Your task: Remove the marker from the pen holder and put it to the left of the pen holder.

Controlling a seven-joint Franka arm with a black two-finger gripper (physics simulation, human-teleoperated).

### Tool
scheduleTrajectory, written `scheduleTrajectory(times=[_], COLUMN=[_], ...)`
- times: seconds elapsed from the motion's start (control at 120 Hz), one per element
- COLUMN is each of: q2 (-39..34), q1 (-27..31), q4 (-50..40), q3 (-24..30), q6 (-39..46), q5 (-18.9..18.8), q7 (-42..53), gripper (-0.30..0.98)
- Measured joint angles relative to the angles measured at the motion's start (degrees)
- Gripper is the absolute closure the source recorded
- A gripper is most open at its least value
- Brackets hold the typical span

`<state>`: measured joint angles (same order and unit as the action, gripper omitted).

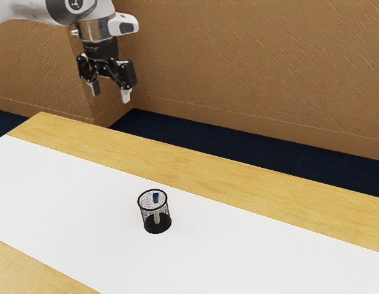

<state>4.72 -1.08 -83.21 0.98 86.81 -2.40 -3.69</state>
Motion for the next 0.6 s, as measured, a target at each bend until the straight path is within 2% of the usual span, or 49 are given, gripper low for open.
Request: scheduleTrajectory(times=[0.167,0.292,0.433,0.55,0.6], q2=[0.67,8.56,14.16,16.45,16.32], q1=[-0.11,-0.12,-0.08,-0.11,-0.21], q4=[0.32,0.3,0.28,-0.36,-3.41], q3=[0.17,0.5,0.45,0.85,1.4], q6=[-0.17,0.69,2.82,5.26,7.91], q5=[0.34,0.62,0.69,0.83,0.81], q7=[-0.97,-1.53,-2.0,-2.33,-2.47], gripper=[0.0,0.0,0.0,0.0,0.0])
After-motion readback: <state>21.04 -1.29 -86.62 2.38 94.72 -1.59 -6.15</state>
